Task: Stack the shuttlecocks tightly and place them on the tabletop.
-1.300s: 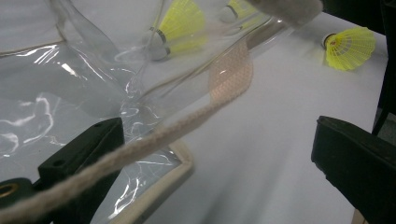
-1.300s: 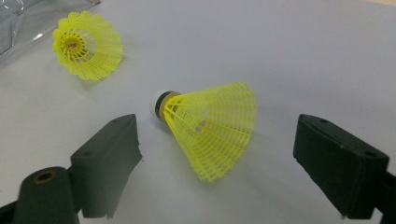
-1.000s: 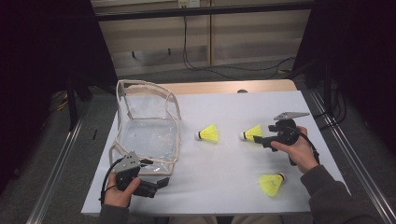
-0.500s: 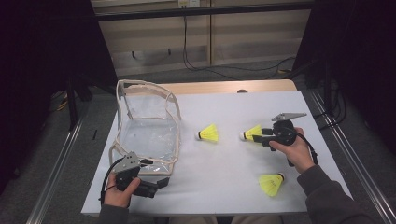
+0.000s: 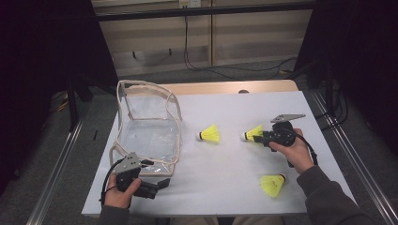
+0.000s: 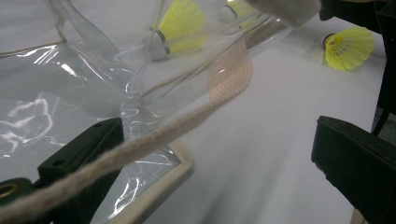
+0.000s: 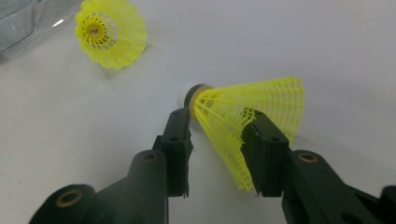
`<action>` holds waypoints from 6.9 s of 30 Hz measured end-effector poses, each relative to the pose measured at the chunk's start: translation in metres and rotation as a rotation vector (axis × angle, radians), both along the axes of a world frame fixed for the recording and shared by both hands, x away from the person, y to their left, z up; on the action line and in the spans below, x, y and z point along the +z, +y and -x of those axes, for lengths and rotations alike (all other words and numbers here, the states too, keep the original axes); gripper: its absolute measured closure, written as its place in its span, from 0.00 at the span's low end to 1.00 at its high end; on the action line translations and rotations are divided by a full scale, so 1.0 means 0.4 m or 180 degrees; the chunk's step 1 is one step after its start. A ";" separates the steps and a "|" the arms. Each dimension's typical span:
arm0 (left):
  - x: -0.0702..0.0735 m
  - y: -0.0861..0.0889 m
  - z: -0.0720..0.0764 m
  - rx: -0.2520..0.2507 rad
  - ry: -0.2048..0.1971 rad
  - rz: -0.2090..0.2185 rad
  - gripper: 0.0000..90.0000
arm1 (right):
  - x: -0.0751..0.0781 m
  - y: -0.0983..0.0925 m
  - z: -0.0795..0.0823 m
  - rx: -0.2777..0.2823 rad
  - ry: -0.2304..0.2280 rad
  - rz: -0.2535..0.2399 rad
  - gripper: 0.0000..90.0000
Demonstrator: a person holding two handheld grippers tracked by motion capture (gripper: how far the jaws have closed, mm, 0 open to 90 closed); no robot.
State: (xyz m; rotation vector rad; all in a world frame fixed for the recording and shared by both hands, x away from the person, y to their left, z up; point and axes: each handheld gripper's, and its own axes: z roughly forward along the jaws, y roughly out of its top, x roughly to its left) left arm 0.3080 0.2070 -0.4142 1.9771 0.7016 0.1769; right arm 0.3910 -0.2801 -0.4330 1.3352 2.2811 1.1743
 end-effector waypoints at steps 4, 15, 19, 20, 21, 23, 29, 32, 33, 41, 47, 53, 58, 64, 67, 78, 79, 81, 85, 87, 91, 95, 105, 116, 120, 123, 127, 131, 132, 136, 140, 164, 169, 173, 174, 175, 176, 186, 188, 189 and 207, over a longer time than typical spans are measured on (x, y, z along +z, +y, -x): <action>0.000 0.000 0.000 0.0000 -0.0006 0.0007 0.03 | -0.002 0.000 -0.001 0.0014 0.0003 0.0002 0.76; 0.000 0.001 0.000 -0.0007 -0.0016 0.0006 0.03 | -0.009 0.004 -0.005 0.0076 0.0040 0.0009 0.86; 0.000 0.001 0.000 -0.0001 -0.0015 0.0016 0.03 | -0.010 0.005 -0.005 0.0092 0.0052 -0.0002 0.89; 0.000 0.001 0.000 -0.0002 -0.0015 0.0015 0.03 | -0.010 0.005 -0.005 0.0088 0.0051 -0.0002 0.90; 0.000 0.001 0.000 -0.0002 -0.0015 0.0015 0.03 | -0.010 0.005 -0.006 0.0087 0.0051 0.0000 0.90; 0.000 0.001 0.000 -0.0001 -0.0015 0.0015 0.03 | -0.010 0.005 -0.006 0.0105 0.0055 -0.0013 0.91; 0.001 0.001 0.001 0.0003 -0.0019 0.0020 0.03 | -0.010 0.007 -0.005 0.0142 0.0050 -0.0006 0.96; 0.001 0.001 0.001 0.0007 -0.0020 0.0022 0.03 | -0.008 0.007 -0.004 0.0151 0.0049 -0.0004 0.98; 0.001 0.001 0.001 0.0010 -0.0018 0.0028 0.03 | -0.007 0.007 -0.004 0.0153 0.0045 -0.0003 0.98; 0.001 0.001 0.001 0.0010 -0.0020 0.0043 0.03 | -0.001 0.000 -0.004 0.0172 -0.0007 -0.0012 0.99; 0.001 0.001 0.001 0.0013 -0.0020 0.0039 0.03 | 0.005 -0.001 -0.003 0.0193 -0.0026 -0.0028 0.99; 0.002 0.001 0.001 0.0010 -0.0018 0.0038 0.03 | 0.014 0.001 -0.005 0.0217 -0.0046 -0.0055 0.99; 0.001 0.001 0.001 0.0010 -0.0018 0.0042 0.03 | 0.020 0.006 -0.007 0.0254 -0.0068 -0.0060 0.99; 0.002 0.001 0.001 0.0010 -0.0019 0.0036 0.03 | 0.027 0.014 -0.010 0.0284 -0.0077 -0.0057 0.99; 0.002 0.001 0.001 0.0009 -0.0017 0.0035 0.03 | 0.031 0.019 -0.012 0.0300 -0.0085 -0.0059 0.99; 0.002 0.002 0.001 -0.0001 -0.0016 0.0039 0.03 | 0.041 0.042 -0.023 0.0397 -0.0107 -0.0055 0.99; 0.002 0.002 0.001 0.0003 -0.0019 0.0043 0.03 | 0.042 0.044 -0.023 0.0403 -0.0107 -0.0048 0.99; 0.001 0.001 0.001 0.0005 -0.0020 0.0044 0.03 | 0.043 0.047 -0.025 0.0413 -0.0106 -0.0053 0.99; 0.002 0.001 0.000 0.0005 -0.0022 0.0043 0.03 | 0.045 0.053 -0.028 0.0434 -0.0108 -0.0056 0.99; 0.002 0.001 0.000 0.0008 -0.0019 0.0036 0.03 | 0.047 0.056 -0.030 0.0445 -0.0104 -0.0040 0.99; 0.002 0.001 0.000 0.0007 -0.0019 0.0045 0.03 | 0.049 0.064 -0.034 0.0461 -0.0107 -0.0041 0.99; 0.002 0.002 0.000 0.0000 -0.0018 0.0041 0.03 | 0.051 0.071 -0.038 0.0482 -0.0113 -0.0034 0.99; 0.002 0.003 0.000 -0.0002 -0.0020 0.0035 0.03 | 0.055 0.084 -0.045 0.0516 -0.0109 -0.0039 0.99; 0.003 0.003 0.000 0.0003 -0.0031 0.0031 0.03 | 0.059 0.099 -0.052 0.0541 -0.0110 -0.0055 0.99; 0.003 0.003 0.000 0.0004 -0.0031 0.0032 0.03 | 0.061 0.103 -0.054 0.0555 -0.0112 -0.0057 0.99; 0.004 0.004 0.000 0.0003 -0.0032 0.0033 0.03 | 0.061 0.108 -0.056 0.0566 -0.0117 -0.0046 0.99; 0.004 0.005 0.000 0.0000 -0.0034 0.0028 0.03 | 0.062 0.114 -0.060 0.0575 -0.0122 -0.0058 0.99; 0.004 0.005 0.000 -0.0001 -0.0033 0.0031 0.03 | 0.063 0.119 -0.062 0.0583 -0.0120 -0.0056 0.99; 0.004 0.005 0.000 -0.0002 -0.0035 0.0028 0.03 | 0.064 0.120 -0.062 0.0583 -0.0119 -0.0060 0.99; 0.004 0.005 0.000 0.0000 -0.0032 0.0029 0.03 | 0.066 0.123 -0.064 0.0586 -0.0125 -0.0061 0.99; 0.005 0.005 0.000 0.0000 -0.0030 0.0020 0.03 | 0.068 0.126 -0.065 0.0592 -0.0129 -0.0076 0.99; 0.005 0.005 0.000 -0.0008 -0.0031 0.0040 0.03 | 0.074 0.156 -0.074 0.0676 -0.0112 -0.0007 0.99; 0.005 0.005 0.000 -0.0007 -0.0031 0.0042 0.03 | 0.075 0.162 -0.075 0.0692 -0.0105 0.0002 0.99; 0.006 0.005 0.000 0.0000 -0.0029 0.0044 0.03 | 0.076 0.166 -0.077 0.0699 -0.0097 0.0017 0.99; 0.006 0.005 0.000 -0.0003 -0.0032 0.0042 0.03 | 0.076 0.167 -0.078 0.0704 -0.0098 0.0008 0.99; 0.006 0.005 0.000 -0.0003 -0.0032 0.0041 0.03 | 0.076 0.168 -0.078 0.0704 -0.0097 0.0007 0.99; 0.006 0.005 0.000 -0.0001 -0.0031 0.0044 0.03 | 0.076 0.168 -0.078 0.0698 -0.0097 0.0008 0.99; 0.006 0.005 0.000 -0.0002 -0.0030 0.0046 0.03 | 0.073 0.178 -0.082 0.0728 -0.0081 0.0040 0.99; 0.006 0.005 0.000 -0.0001 -0.0029 0.0048 0.03 | 0.072 0.181 -0.083 0.0735 -0.0072 0.0043 0.99; 0.006 0.005 0.000 -0.0001 -0.0029 0.0047 0.03 | 0.072 0.182 -0.083 0.0735 -0.0066 0.0045 0.99; 0.006 0.005 0.000 0.0002 -0.0028 0.0056 0.03 | 0.078 0.203 -0.090 0.0810 -0.0070 0.0077 0.99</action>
